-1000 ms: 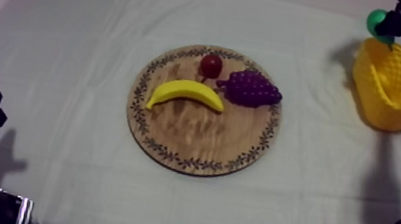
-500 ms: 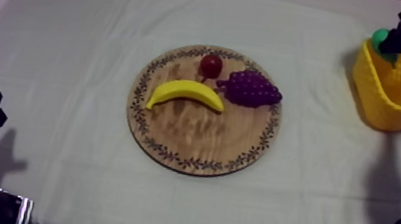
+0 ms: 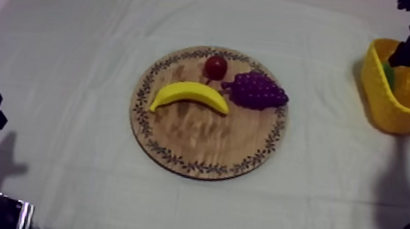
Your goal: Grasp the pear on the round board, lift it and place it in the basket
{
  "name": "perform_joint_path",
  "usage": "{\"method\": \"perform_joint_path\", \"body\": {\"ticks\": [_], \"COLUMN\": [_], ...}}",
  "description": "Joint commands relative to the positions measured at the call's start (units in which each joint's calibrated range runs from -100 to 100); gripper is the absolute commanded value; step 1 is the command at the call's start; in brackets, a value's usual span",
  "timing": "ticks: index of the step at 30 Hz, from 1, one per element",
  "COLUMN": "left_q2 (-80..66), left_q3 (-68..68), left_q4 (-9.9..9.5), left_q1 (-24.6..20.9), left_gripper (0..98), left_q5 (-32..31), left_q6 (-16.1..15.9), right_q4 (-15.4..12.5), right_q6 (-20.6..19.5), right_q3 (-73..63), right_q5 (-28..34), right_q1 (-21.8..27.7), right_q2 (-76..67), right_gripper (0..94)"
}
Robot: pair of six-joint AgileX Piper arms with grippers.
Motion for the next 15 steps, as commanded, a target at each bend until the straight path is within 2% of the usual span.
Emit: {"method": "perform_joint_path", "body": {"ticks": [1,6,15], "left_q2": [-0.02,-0.02,-0.02], "left_q3": [-0.05,-0.05,-0.05], "left_q4": [-0.01,-0.01,-0.01], "left_q1": [0.00,0.00,0.00], "left_gripper": [0.1,0.1,0.1], "left_q5": [0.01,0.01,0.01], "left_q6": [0.00,0.00,0.00], "right_q4": [0.25,-0.02,-4.09], "right_q6": [-0.69,-1.58,-1.90], "right_q3": [0.89,3.97,13.68], "right_q5": [0.17,0.84,-1.24], "right_q1": [-0.01,-0.27,-1.87], "right_q2": [-1.52,-7.72,-23.82], "right_gripper": [65.4,69.7,59.9]}}
